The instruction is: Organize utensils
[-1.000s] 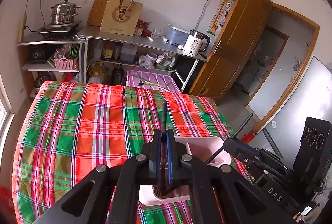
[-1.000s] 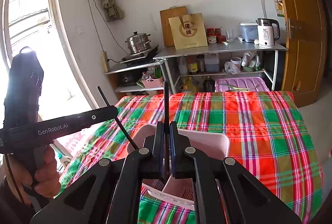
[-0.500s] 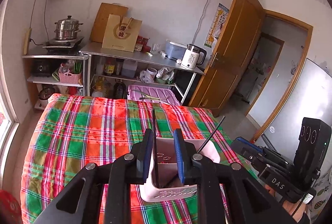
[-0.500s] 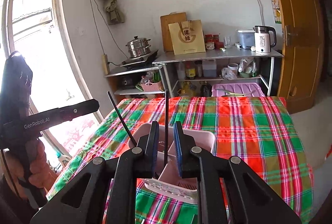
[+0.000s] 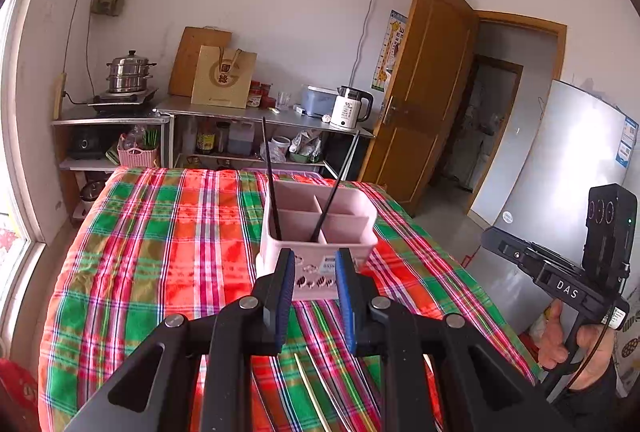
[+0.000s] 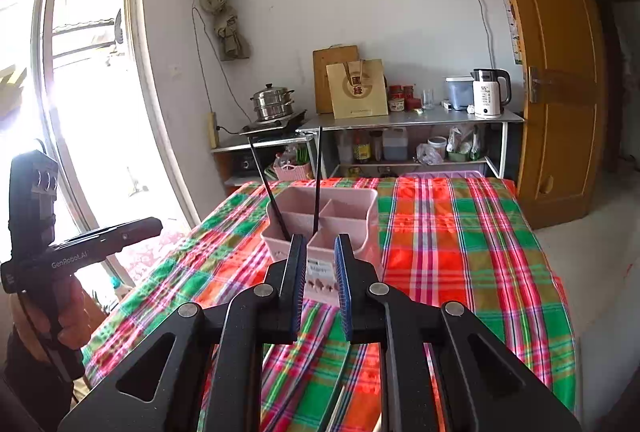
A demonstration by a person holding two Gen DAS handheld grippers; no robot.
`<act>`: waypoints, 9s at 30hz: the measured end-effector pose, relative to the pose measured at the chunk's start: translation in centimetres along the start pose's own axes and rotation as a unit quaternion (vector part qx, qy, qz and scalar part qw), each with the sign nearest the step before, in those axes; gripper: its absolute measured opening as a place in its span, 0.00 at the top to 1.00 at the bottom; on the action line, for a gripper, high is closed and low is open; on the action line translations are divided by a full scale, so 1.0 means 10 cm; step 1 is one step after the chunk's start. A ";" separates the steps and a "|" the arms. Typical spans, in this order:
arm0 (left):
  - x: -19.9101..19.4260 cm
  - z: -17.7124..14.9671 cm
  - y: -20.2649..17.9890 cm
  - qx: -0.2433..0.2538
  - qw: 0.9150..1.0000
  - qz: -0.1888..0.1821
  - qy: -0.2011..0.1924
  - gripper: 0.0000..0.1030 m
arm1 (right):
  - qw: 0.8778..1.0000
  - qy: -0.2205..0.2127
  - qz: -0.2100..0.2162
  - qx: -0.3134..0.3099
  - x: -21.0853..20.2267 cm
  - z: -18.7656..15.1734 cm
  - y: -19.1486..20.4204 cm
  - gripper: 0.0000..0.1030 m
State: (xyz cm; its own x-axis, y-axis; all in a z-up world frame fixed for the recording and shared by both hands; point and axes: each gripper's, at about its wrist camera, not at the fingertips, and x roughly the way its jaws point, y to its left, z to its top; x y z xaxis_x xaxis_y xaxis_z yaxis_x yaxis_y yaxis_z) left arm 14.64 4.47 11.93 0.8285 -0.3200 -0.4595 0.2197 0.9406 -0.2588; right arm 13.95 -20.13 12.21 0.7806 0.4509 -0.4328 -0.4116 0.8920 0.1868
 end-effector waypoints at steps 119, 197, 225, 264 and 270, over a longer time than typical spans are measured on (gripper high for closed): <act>1.96 -1.05 -0.73 0.040 0.959 0.017 0.281 0.93 | 0.957 0.263 -0.117 0.043 0.94 -1.17 -0.97 0.94; 0.70 1.74 0.09 0.009 1.000 0.012 0.015 0.96 | 0.996 -0.086 0.032 0.018 0.58 1.21 -0.02 0.96; 1.48 1.04 0.60 -0.025 0.997 0.007 0.077 0.96 | 0.999 -0.027 0.018 0.033 1.42 0.67 -0.03 0.96; 0.01 -0.65 0.28 -0.036 0.998 0.023 0.056 0.80 | 0.999 0.006 0.020 0.030 -0.21 -0.48 -0.13 0.85; 0.09 -0.99 0.32 -0.040 0.994 0.039 0.093 0.80 | 0.998 0.030 0.018 0.047 -0.18 -0.70 -0.20 0.85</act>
State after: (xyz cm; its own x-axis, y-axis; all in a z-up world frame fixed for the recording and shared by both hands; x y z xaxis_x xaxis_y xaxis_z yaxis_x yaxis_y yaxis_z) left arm 10.97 6.04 2.33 0.7305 -0.2691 -0.6276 0.1109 0.9536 -0.2799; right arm 10.09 -22.92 6.43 0.7358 0.4821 -0.4756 -0.3907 0.8758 0.2835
